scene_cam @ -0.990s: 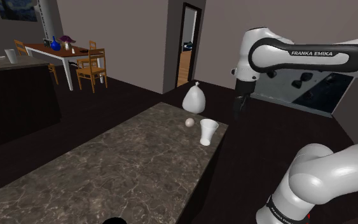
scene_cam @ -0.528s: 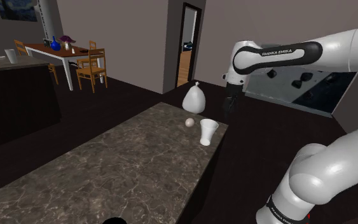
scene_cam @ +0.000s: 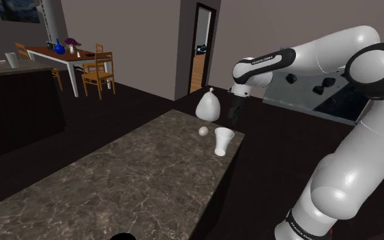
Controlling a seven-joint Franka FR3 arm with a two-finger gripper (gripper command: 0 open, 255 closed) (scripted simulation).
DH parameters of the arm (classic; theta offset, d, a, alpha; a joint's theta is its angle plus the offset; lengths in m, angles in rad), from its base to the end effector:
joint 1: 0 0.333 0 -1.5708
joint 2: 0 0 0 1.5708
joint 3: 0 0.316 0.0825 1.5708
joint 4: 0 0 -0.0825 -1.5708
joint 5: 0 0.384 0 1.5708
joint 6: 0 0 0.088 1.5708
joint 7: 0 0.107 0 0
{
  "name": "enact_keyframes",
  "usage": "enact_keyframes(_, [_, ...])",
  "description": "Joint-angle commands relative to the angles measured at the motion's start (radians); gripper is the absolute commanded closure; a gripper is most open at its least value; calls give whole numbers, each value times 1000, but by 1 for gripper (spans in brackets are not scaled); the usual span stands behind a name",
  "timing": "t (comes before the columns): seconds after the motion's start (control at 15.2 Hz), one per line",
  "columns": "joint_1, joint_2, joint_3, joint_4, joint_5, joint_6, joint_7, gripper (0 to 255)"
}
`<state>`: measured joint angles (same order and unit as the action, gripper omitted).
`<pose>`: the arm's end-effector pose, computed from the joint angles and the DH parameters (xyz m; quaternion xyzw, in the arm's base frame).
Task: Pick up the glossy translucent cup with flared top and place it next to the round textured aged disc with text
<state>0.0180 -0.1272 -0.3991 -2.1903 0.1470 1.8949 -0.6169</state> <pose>0.4570 -0.1748 0.4242 -0.9876 -0.0909 0.0348 0.1233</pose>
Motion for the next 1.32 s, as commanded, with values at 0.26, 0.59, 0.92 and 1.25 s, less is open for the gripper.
enact_keyframes(0.26, [-5, 154, -24, 64, 110, 41, -108, 0])
enact_keyframes(0.59, [1, 170, -18, 19, 126, 100, -118, 0])
enact_keyframes(0.92, [1, 170, -18, 19, 126, 100, -118, 0])
enact_keyframes(1.25, [1, 170, -18, 19, 126, 99, -118, 255])
